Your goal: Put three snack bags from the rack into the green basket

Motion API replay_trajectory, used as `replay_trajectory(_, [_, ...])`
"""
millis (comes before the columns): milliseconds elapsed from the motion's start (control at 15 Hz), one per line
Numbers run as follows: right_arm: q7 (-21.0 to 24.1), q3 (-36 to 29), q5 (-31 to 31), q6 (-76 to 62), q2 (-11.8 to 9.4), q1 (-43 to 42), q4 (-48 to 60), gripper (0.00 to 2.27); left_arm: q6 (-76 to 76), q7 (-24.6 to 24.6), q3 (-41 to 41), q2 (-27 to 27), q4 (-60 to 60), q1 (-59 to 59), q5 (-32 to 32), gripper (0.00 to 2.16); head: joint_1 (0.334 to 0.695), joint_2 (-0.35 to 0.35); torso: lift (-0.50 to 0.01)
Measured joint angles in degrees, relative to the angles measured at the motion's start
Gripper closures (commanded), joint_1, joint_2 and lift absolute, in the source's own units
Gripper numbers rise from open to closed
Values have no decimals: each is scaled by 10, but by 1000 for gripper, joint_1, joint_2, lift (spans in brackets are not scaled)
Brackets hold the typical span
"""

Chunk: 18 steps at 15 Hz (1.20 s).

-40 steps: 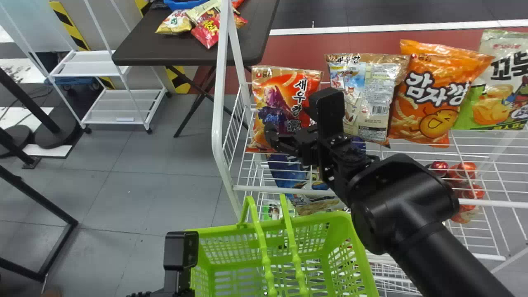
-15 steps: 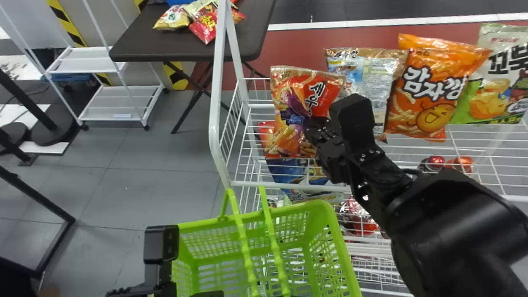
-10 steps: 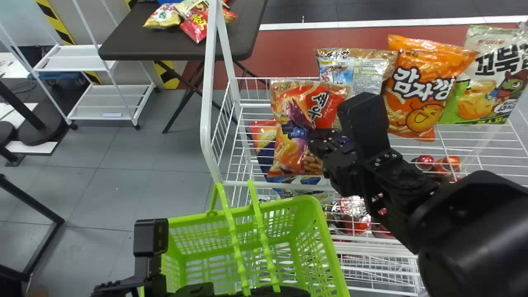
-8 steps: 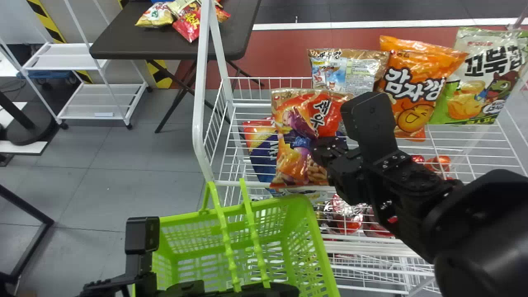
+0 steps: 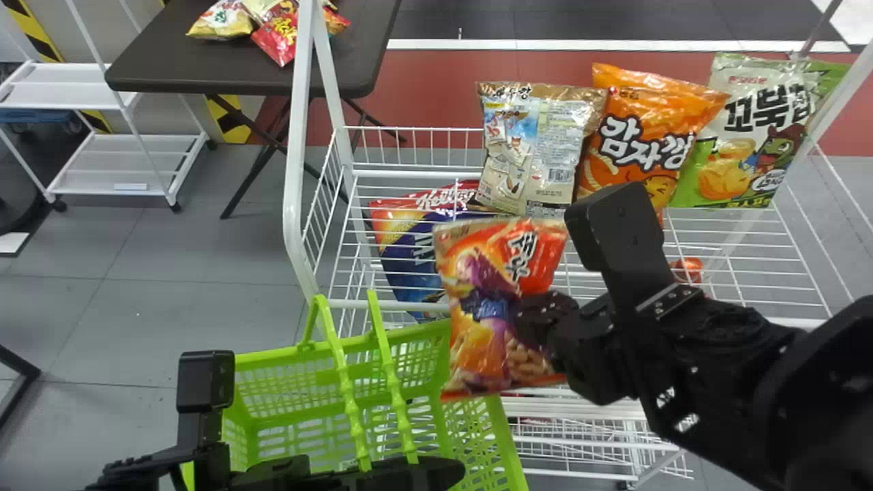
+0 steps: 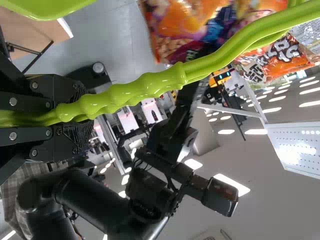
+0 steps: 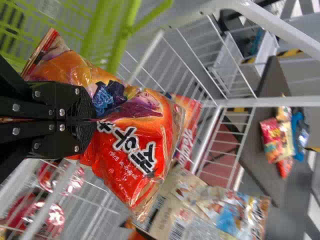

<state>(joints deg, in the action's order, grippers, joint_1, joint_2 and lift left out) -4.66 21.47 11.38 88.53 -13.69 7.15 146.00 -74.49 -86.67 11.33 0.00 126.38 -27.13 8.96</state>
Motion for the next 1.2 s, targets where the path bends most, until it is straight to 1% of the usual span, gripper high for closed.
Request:
replay_trajectory(200, [-1,14,24,13,0,12,5,2253,-1,6,-12,0,-1,5,0,2148,695,41,0])
replay_trajectory(467, [0,66,23,14,1,16,1,2250,-3,7,-24,0,-1,9,0,2148,695,105,0])
replay_trajectory(533, [1,80,20,14,2,16,-4,2088,-5,7,-25,0,0,9,1,2148,695,118,0])
replay_trajectory(600, [0,94,13,14,2,16,-10,1747,-7,7,-25,0,2,9,2,2148,695,127,0])
replay_trajectory(667, [0,105,6,14,1,16,-16,1116,-8,7,-25,0,2,9,3,2148,695,137,0])
replay_trajectory(733, [0,112,1,14,0,17,-22,154,-9,7,-25,0,3,10,3,2148,695,143,0])
replay_trajectory(800, [0,116,1,14,-2,19,-24,-2,-9,7,-25,0,3,10,3,2148,695,148,0])
replay_trajectory(1000, [1,116,6,14,-7,25,-21,49,-9,7,-25,0,3,10,4,2148,695,149,0])
replay_trajectory(1200, [1,92,32,14,-10,33,-10,60,-9,7,-24,0,1,11,4,2148,695,142,0])
